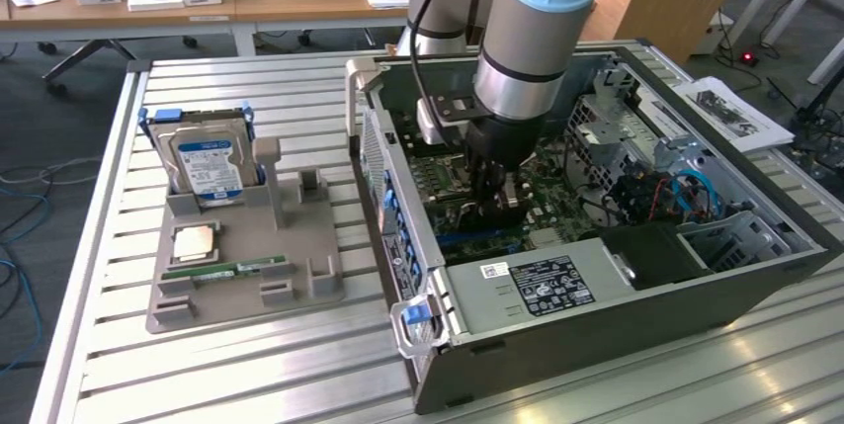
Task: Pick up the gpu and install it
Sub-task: 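Insert the gpu into the slot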
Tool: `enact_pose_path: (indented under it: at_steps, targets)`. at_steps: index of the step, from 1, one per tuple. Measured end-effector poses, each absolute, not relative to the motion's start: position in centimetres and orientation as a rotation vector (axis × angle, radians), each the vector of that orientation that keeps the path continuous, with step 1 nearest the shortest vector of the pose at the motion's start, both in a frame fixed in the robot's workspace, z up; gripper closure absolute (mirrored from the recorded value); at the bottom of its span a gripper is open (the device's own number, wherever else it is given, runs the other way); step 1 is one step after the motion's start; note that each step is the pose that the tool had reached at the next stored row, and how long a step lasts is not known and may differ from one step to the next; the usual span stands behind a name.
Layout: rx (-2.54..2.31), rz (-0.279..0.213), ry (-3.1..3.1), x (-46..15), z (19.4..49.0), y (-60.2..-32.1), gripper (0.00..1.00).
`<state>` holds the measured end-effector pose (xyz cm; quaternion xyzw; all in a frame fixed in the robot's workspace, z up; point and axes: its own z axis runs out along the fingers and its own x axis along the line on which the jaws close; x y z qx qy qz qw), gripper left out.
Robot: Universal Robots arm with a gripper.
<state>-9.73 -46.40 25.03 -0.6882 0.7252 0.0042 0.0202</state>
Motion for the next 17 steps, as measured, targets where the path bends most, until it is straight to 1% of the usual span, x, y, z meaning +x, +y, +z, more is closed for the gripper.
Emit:
enact_pose_path:
  at_steps: [17]
  targets:
    - [-2.138, 0.01, 2.252, -9.7, 25.18, -46.4, 0.74]
